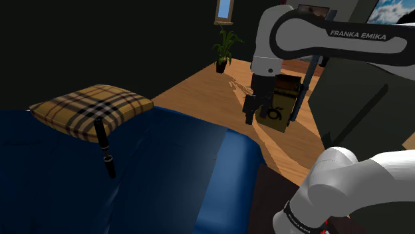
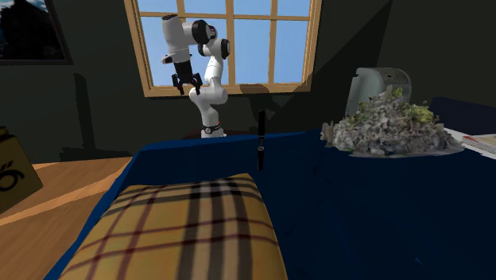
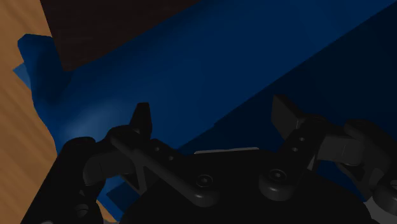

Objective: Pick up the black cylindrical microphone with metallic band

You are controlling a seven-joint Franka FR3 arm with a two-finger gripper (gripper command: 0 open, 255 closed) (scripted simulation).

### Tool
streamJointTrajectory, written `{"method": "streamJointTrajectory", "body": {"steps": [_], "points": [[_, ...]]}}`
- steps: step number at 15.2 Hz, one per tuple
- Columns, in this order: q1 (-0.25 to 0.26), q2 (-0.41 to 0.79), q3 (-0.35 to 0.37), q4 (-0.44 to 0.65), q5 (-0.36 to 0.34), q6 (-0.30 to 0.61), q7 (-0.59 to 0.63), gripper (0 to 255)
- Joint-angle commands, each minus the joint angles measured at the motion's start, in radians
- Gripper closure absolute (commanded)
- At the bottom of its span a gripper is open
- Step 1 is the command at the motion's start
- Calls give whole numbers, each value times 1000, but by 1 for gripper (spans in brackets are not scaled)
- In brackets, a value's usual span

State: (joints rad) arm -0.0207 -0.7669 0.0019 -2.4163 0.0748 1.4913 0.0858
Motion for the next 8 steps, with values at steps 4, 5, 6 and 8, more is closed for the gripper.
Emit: {"method": "streamJointTrajectory", "body": {"steps": [4, 5, 6, 8], "points": [[32, 52, 24, -18, 25, 115, -22, 0], [43, 71, 33, -21, 33, 153, -29, 0], [53, 90, 41, -24, 41, 190, -37, 0], [74, 132, 58, -25, 56, 264, -52, 0]]}}
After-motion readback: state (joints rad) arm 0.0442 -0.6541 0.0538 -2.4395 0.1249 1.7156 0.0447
